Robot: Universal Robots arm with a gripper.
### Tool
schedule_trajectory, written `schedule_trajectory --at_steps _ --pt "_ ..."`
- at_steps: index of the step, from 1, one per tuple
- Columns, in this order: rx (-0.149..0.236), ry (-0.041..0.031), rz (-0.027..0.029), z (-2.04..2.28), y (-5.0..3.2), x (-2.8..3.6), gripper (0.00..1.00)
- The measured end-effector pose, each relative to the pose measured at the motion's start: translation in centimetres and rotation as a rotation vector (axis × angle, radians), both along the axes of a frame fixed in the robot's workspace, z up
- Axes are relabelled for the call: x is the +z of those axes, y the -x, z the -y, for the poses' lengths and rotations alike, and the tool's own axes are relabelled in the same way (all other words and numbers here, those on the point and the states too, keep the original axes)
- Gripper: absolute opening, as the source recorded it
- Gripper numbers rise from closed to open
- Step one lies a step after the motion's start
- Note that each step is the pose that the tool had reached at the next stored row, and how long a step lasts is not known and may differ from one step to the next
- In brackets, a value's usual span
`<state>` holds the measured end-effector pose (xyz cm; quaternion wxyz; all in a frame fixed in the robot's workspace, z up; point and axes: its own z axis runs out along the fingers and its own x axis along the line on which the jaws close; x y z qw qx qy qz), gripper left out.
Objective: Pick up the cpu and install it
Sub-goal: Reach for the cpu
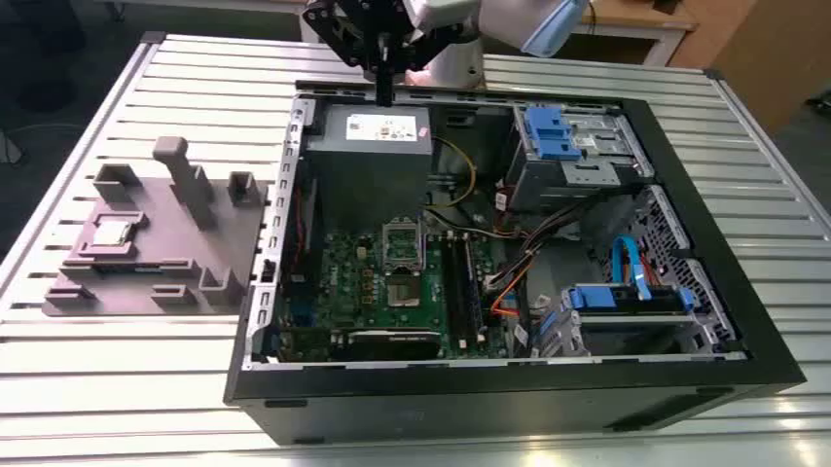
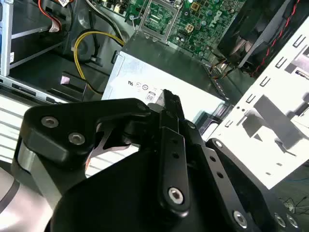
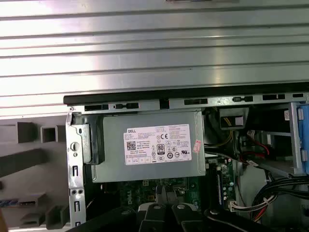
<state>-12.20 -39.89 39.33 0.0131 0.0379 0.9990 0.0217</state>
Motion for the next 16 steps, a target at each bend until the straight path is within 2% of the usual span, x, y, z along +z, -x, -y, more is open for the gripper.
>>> schedule_trajectory --at_steps 13,16 --pt "0.0 0.0 0.0 0.0 0.0 0.0 0.1" --pt "0.0 0.0001 0.0 0.0 0.67 0.0 0.1"
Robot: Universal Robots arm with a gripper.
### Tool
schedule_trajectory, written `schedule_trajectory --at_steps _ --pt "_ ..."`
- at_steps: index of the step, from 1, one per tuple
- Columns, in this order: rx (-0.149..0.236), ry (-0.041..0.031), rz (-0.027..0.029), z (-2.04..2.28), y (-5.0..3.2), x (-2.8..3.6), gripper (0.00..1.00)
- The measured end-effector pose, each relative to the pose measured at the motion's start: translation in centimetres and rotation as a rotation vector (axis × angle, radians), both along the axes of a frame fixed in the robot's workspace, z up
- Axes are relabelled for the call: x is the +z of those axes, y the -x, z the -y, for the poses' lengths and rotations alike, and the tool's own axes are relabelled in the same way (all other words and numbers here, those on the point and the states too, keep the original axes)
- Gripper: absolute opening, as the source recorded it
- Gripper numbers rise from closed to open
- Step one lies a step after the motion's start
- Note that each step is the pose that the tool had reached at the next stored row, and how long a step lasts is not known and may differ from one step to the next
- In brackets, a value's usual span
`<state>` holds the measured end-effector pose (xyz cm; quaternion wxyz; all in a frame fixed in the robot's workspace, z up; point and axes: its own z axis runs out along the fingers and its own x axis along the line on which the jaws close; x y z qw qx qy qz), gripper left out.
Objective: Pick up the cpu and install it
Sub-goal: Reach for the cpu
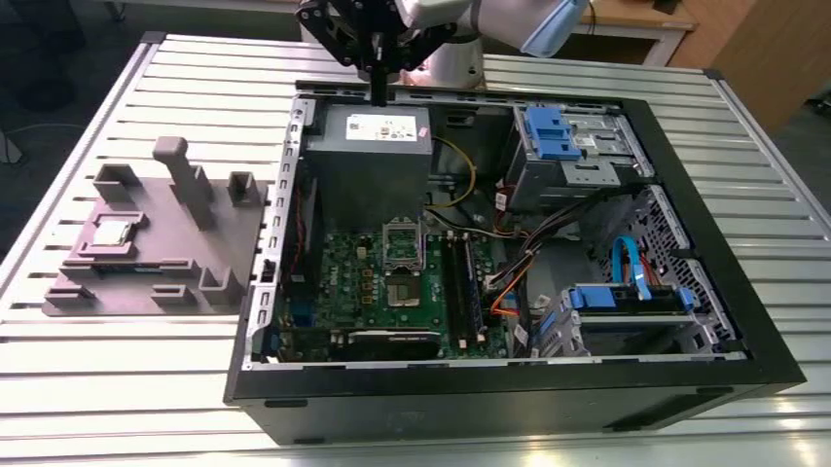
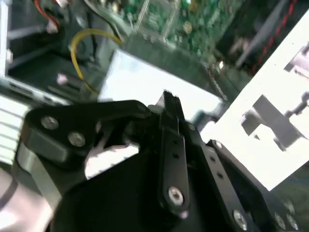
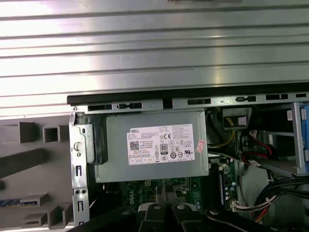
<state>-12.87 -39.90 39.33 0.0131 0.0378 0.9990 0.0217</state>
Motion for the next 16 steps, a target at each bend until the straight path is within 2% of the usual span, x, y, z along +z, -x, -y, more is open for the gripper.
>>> schedule_trajectory --at_steps 3,11,16 --pt "0.0 -0.0002 0.0001 0.0 0.48 -0.02 0.1" --pt "0.0 -0.0001 0.0 0.0 0.51 -0.01 0.1" --pt "0.0 -0.0001 0.0 0.0 0.95 -0.01 0.1"
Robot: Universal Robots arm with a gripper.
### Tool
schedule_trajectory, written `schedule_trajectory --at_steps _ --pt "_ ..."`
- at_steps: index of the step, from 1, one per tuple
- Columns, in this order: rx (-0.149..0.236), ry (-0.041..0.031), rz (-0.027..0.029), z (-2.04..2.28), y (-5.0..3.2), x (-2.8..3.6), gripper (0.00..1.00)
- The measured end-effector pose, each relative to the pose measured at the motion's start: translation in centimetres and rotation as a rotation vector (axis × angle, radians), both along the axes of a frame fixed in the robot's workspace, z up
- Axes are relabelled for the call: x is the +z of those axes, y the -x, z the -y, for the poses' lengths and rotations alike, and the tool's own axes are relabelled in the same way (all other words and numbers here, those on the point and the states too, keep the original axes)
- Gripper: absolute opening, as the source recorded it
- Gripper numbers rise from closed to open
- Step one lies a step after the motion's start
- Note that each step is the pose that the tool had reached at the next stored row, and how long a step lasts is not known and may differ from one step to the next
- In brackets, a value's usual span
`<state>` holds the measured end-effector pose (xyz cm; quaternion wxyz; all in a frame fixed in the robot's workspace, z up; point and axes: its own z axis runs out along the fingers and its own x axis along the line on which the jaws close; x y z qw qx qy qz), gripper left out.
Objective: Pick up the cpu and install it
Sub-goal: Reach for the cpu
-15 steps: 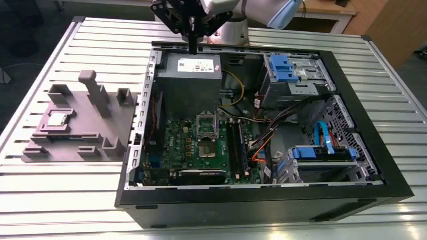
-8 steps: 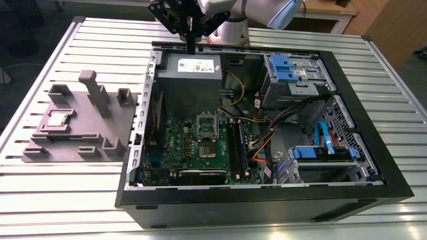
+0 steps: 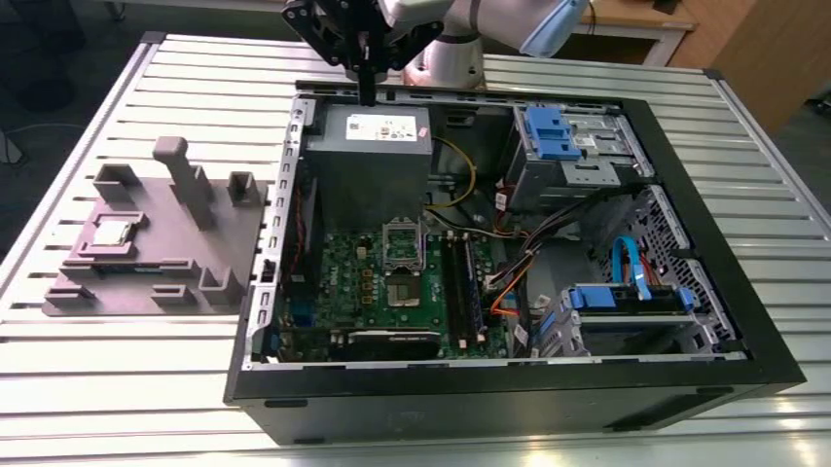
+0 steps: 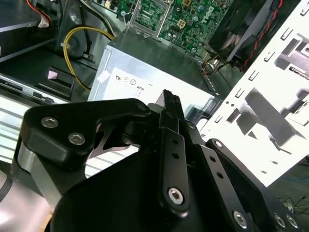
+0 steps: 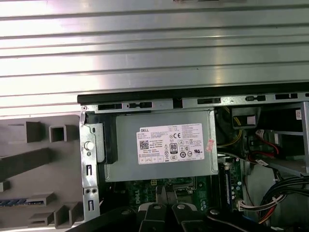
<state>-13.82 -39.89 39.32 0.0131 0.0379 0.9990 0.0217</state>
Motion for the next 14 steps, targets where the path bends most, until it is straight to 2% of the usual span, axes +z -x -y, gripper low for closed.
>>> schedule_trajectory --at_steps 9,14 --pt "0.0 0.0 0.0 0.0 1.47 0.0 0.1" --pt "0.0 0.0 0.0 0.0 1.58 0.0 0.1"
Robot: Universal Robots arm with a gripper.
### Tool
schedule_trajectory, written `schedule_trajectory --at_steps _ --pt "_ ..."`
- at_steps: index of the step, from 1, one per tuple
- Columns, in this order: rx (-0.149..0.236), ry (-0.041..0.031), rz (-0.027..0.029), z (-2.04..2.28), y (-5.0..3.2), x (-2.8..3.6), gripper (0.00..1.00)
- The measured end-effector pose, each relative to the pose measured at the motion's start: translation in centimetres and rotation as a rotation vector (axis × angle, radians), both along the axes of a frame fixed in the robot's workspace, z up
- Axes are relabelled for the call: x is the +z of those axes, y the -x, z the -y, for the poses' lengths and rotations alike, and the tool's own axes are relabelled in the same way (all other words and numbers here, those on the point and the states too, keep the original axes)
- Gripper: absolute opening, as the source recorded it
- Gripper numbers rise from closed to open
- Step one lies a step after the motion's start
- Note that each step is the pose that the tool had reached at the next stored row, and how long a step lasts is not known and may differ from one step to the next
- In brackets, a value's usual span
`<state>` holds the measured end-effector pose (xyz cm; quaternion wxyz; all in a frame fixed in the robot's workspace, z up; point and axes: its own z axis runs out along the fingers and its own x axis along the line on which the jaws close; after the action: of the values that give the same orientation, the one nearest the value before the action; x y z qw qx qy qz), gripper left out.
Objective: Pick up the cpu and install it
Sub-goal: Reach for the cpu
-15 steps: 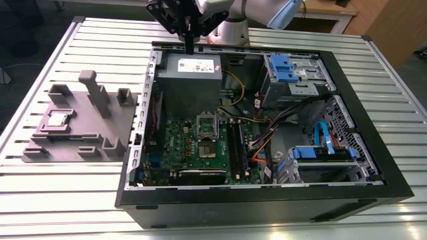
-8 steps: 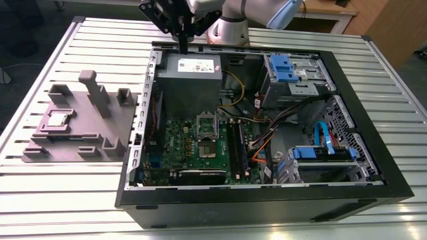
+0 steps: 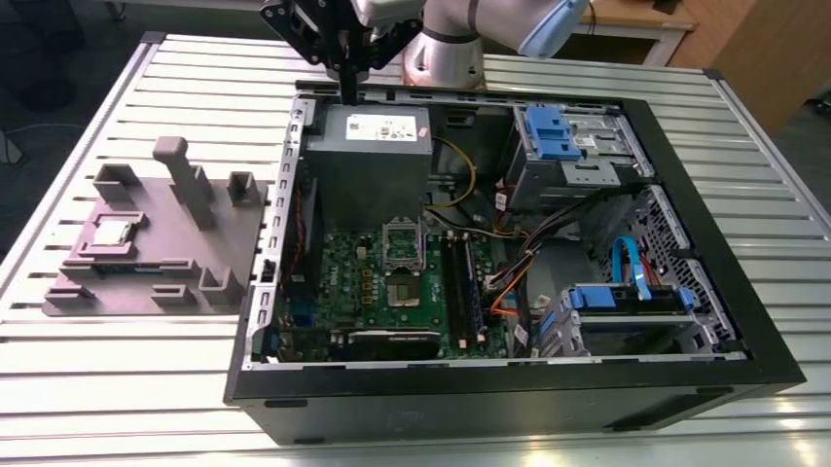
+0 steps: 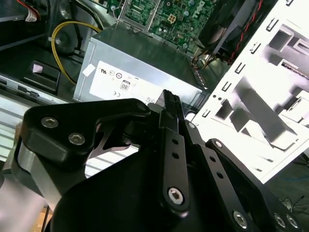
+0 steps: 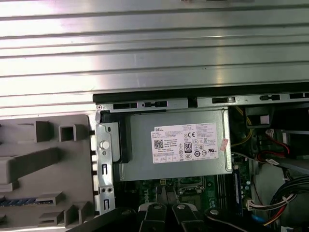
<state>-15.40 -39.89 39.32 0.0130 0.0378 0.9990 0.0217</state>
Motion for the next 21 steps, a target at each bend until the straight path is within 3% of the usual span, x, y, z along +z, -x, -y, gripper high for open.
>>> schedule_trajectory --at_steps 7,21 --pt "0.0 0.0 0.0001 0.0 0.59 0.0 0.1" --pt "0.0 0.0 0.0 0.0 0.86 0.0 0.1"
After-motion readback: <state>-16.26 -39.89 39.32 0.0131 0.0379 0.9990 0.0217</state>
